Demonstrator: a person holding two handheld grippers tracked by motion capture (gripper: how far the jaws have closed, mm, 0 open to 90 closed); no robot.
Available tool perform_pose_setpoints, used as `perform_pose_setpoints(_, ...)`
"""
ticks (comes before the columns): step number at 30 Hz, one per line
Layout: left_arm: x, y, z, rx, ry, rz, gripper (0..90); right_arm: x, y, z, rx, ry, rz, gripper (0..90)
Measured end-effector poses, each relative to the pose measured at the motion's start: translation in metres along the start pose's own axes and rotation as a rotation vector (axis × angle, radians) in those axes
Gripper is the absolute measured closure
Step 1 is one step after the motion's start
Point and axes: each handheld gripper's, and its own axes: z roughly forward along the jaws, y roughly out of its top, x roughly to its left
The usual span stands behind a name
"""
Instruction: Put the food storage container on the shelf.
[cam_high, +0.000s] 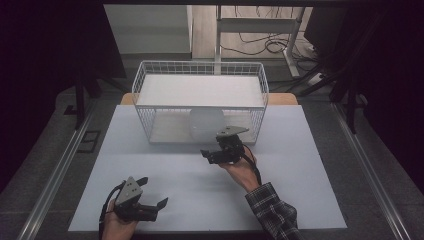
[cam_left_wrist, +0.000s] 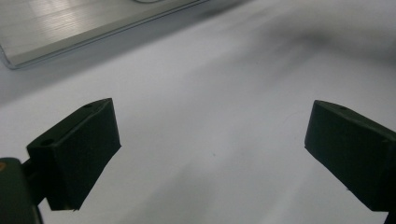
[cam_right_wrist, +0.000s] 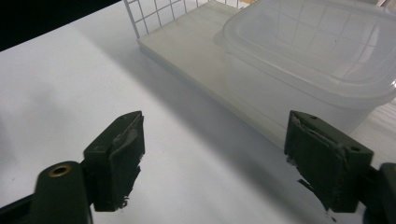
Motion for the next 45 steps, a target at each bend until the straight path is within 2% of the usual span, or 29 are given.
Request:
perform_pose_setpoints(9, 0.002, 0.000, 0.000, 0.001, -0.020, -0.011, 2.2, 0.002, -0.007, -0.009, -0.011, 0.022, 0.018, 11.0)
perform_pose_setpoints(12, 0.002, 0.000, 0.001, 0.009, -0.026, -0.016, 1.9, 0.002, -0.010, -0.012, -0.001, 0.016, 0.022, 9.4)
perform_pose_setpoints(16, 0.003, -0.002, 0.005, 0.035, -0.062, -0.033, 0.8, 0.001, -0.016, -0.017, 0.009, 0.014, 0.025, 7.0)
perform_pose_setpoints(18, 0.002, -0.002, 0.006, 0.041, -0.065, -0.032, 0.5, 0.002, -0.019, -0.019, 0.019, 0.020, 0.029, 5.7)
perform_pose_setpoints(24, 0.002, -0.002, 0.005, 0.043, -0.058, -0.033, 0.6, 0.003, -0.024, -0.030, 0.017, 0.013, 0.000, 3.0)
perform_pose_setpoints(35, 0.003, -0.002, 0.003, 0.056, -0.044, -0.038, 0.9, 0.005, -0.032, -0.055, -0.006, -0.009, -0.003, 1.7)
perform_pose_setpoints(45, 0.002, -0.003, -0.001, 0.072, -0.039, -0.010, 0.8, 0.013, -0.044, -0.071, -0.004, -0.015, 0.005, 1.2)
